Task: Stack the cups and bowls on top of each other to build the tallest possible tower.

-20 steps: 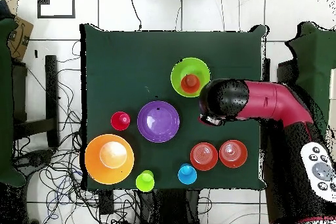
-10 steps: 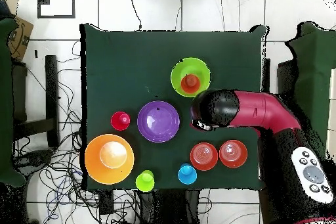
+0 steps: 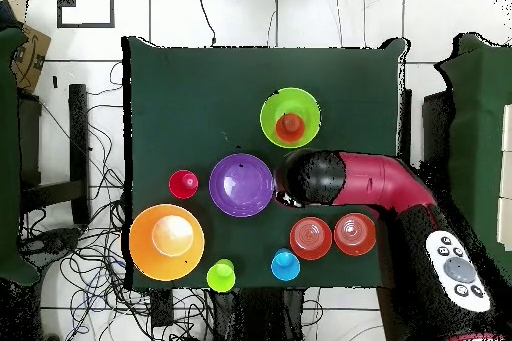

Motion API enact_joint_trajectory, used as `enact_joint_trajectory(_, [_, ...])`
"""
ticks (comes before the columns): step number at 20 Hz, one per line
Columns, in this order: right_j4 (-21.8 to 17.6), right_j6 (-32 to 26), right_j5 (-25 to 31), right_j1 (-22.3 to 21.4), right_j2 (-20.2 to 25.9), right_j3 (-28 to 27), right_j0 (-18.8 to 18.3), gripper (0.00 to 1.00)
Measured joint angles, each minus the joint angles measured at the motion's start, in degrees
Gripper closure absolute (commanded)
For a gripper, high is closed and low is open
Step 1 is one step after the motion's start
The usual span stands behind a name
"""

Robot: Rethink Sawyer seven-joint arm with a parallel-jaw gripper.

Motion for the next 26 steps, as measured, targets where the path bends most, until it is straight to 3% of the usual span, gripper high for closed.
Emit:
enact_joint_trajectory(9, [2.14,3.97,-4.27,-4.26,-1.29,6.01,4.26,0.00])
enact_joint_trajectory(16, [2.36,11.78,-9.57,-6.81,-3.00,10.46,8.89,0.00])
enact_joint_trajectory(26, [2.36,18.33,-16.88,-6.90,-4.82,13.57,9.77,0.00])
